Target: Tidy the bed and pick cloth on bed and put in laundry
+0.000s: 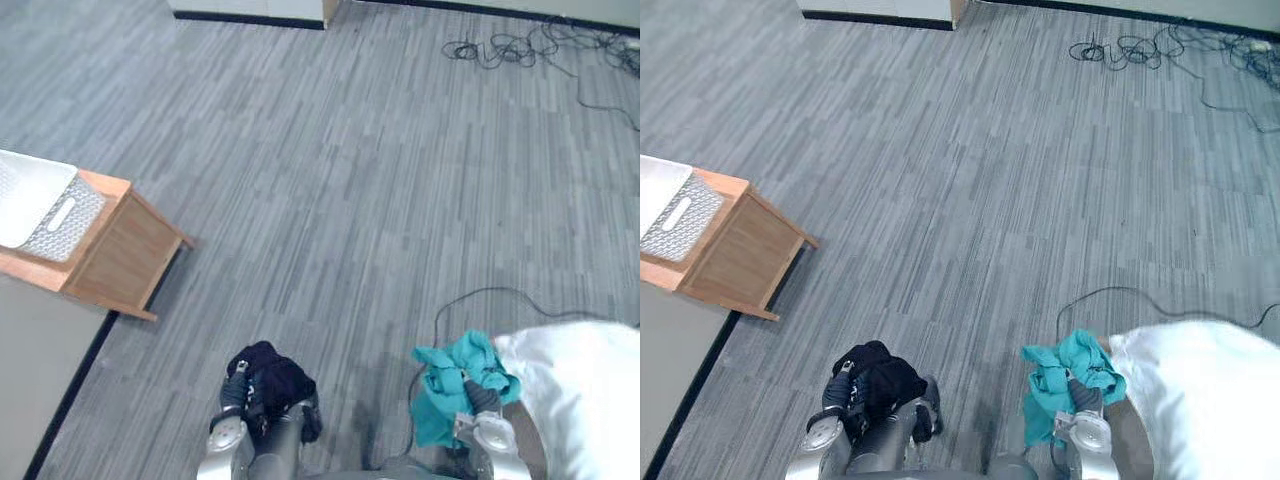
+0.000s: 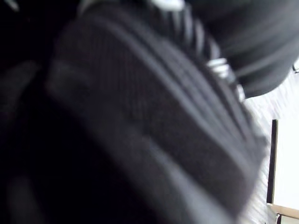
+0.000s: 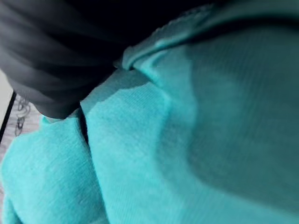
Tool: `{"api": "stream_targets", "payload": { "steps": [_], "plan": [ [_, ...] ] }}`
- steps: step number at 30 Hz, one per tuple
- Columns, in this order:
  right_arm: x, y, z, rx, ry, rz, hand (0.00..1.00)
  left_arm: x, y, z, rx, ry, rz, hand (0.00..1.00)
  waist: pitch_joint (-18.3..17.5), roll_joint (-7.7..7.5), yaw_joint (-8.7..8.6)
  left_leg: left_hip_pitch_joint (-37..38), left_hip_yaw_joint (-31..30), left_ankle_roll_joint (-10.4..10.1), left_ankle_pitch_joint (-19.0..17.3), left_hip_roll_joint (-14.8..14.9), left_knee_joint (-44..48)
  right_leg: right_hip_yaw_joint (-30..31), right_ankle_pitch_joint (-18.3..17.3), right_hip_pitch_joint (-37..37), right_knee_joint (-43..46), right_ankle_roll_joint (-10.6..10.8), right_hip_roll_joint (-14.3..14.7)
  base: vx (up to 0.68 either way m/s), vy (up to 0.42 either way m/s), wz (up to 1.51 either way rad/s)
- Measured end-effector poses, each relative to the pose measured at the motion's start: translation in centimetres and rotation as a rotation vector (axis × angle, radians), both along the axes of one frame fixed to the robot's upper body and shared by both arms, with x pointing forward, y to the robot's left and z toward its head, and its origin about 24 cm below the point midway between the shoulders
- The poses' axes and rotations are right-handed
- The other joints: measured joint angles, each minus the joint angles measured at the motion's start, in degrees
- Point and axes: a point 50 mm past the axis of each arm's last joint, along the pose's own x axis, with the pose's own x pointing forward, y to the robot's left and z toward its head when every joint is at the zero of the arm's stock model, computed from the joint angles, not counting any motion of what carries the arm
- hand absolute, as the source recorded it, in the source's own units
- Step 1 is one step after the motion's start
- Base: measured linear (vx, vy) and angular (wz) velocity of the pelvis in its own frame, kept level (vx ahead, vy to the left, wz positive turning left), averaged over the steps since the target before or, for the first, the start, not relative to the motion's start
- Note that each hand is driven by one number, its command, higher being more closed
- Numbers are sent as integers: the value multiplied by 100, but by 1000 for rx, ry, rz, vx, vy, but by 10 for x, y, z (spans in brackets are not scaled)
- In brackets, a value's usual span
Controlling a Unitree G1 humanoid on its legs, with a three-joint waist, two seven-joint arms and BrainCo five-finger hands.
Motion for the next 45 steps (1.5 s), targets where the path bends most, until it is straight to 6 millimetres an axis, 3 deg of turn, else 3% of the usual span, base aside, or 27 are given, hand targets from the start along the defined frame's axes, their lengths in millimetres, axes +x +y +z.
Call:
{"api": "stream_targets", "payload": {
  "steps": [1,2,3,5,7,8,9,10,11,13,15,17,18,19,22,25,27,28,29,31,32,33,35,36,40,43,45],
  "plan": [
    [0,0,0,0,0,5,100,0,1,0,8,1,-8,100,22,19,-43,289,-89,-17,-76,-10,-133,-31,-31,-268,688,-52,-23,807,15,57],
    [3,-3,2,-10,-8,16,100,3,-1,1,15,2,-33,100,40,58,-161,1017,-393,-60,-135,31,-564,-212,-603,-840,1688,-769,-38,644,-62,72],
    [4,-4,4,-17,-16,21,100,8,-1,3,20,-12,-43,100,119,208,-247,1375,-571,-62,-135,144,-788,-386,-833,-1122,1756,-1063,-2,628,-101,75],
    [8,-4,9,-22,-41,26,100,16,-1,8,30,-35,-50,100,192,323,-324,1728,-793,-77,-145,364,-934,-647,-1148,-1682,1370,-1232,21,530,-209,67],
    [16,-4,18,-33,-90,38,100,25,-1,12,35,-56,-60,100,236,396,-454,1894,-1068,-176,-204,617,-919,-564,-1168,-2251,-322,-1150,-6,579,-345,102],
    [16,-5,21,-42,-104,35,100,30,-3,14,38,-71,-68,100,239,397,-539,2015,-1178,-435,-362,795,-910,-346,-789,-2313,-1726,-987,-38,793,-581,128],
    [9,-5,21,-44,-99,29,100,31,2,15,56,-72,-72,100,188,225,-577,2273,-1220,-856,-633,873,-962,141,-117,-2177,-3511,-808,-213,678,-503,119],
    [6,-6,20,-46,-95,29,100,31,4,14,64,-66,-73,100,191,205,-563,2439,-1257,-1042,-781,922,-1003,171,592,-2134,-3636,-603,-291,699,-525,87],
    [11,-8,22,-54,-98,36,100,30,-3,9,41,-41,-63,100,239,433,-541,2588,-1298,-1166,-922,1203,-1026,78,992,-2217,-3154,-918,-97,447,-344,31],
    [24,-9,31,-81,-139,58,100,27,-15,3,1,-18,-68,100,230,598,-494,2533,-1570,-1188,-750,1121,-792,82,275,-2451,-2313,-1024,60,573,-416,15],
    [26,-5,35,-87,-154,93,100,20,-19,-1,-19,-1,-54,100,237,708,-387,2119,-1704,-1164,-342,1522,679,-338,-428,-2079,-1803,-1235,248,578,-374,49],
    [28,0,35,-89,-152,151,100,7,-17,-6,-29,28,-26,100,312,864,-338,1154,-1959,-1145,741,1963,2784,-727,-671,-1303,-2163,-1491,479,509,-272,49],
    [32,3,37,-89,-161,174,100,2,-16,-8,-51,36,3,100,356,950,-243,539,-1933,-995,579,2052,4038,-834,-691,-891,-2447,-1636,607,388,-98,35],
    [37,2,40,-100,-175,178,100,-2,-16,-9,-68,39,27,100,413,938,-84,-62,-1673,-582,261,1950,5024,-932,-727,-360,-2837,-1677,642,584,-141,35],
    [51,-1,50,-123,-216,200,100,-8,-10,-7,-80,20,79,100,480,811,154,-718,-978,-543,-235,1553,5001,-975,-814,329,-3376,-1617,585,479,-77,23],
    [72,-6,68,-171,-280,239,100,-14,-2,-6,-86,8,144,100,442,830,354,-1144,308,-725,-592,1115,2907,-1257,-998,916,-3842,-1382,410,548,54,34],
    [74,-12,71,-192,-279,255,100,-18,-2,-8,-93,15,160,100,273,791,385,-1063,2063,-673,-526,916,943,-1768,-1200,1444,-4181,-1025,323,630,81,86],
    [74,-13,71,-194,-277,258,100,-19,-2,-8,-92,19,160,100,226,753,403,-1029,2342,-118,-192,790,625,-1880,-1286,1600,-4250,-895,299,695,71,101],
    [73,-12,66,-191,-255,259,100,-22,1,-10,-91,30,175,100,86,526,454,-937,2392,935,-173,455,618,-1979,-1344,1754,-4224,-771,133,734,49,111],
    [72,-12,62,-206,-224,272,100,-20,1,-9,-92,24,179,100,22,378,473,-889,2181,1159,-655,326,950,-2003,-1249,1604,-3141,-608,-79,822,96,111],
    [71,-11,60,-206,-217,274,100,-20,2,-8,-89,24,180,100,8,335,487,-742,1969,1069,-772,224,956,-1829,-1131,1313,-2126,-437,-236,706,114,128],
    [67,-9,57,-212,-203,279,100,-20,2,-8,-88,25,178,100,5,281,444,-320,1485,891,-961,-31,831,-1446,-1000,762,-7,-259,-399,682,51,141],
    [66,-5,55,-206,-199,283,100,-22,2,-9,-83,34,167,100,8,287,315,278,963,741,-1047,-227,551,-1206,-1110,259,1528,-460,-433,708,-46,165],
    [59,-2,49,-192,-182,277,100,-21,3,-9,-67,38,144,100,-2,316,181,849,399,663,-1004,-328,162,-1279,-1264,-158,1843,-814,-465,577,-127,182],
    [37,-5,38,-174,-134,243,100,-8,-2,-4,-51,15,73,100,-81,322,-151,1502,-901,438,-867,-294,-367,-788,-1450,-1458,158,-1051,-594,551,-257,192],
    [23,-7,30,-149,-99,197,100,-4,-3,-7,-5,37,27,100,-50,441,-237,1879,-1554,-189,-1094,94,-597,-65,-685,-1716,-2926,-598,-619,523,-451,143],
    [20,-1,27,-128,-89,194,100,-12,3,-13,30,85,18,100,-66,365,-215,2273,-1686,-658,-1361,336,-700,265,-383,-1717,-3777,-422,-712,517,-579,88]
  ]
}}
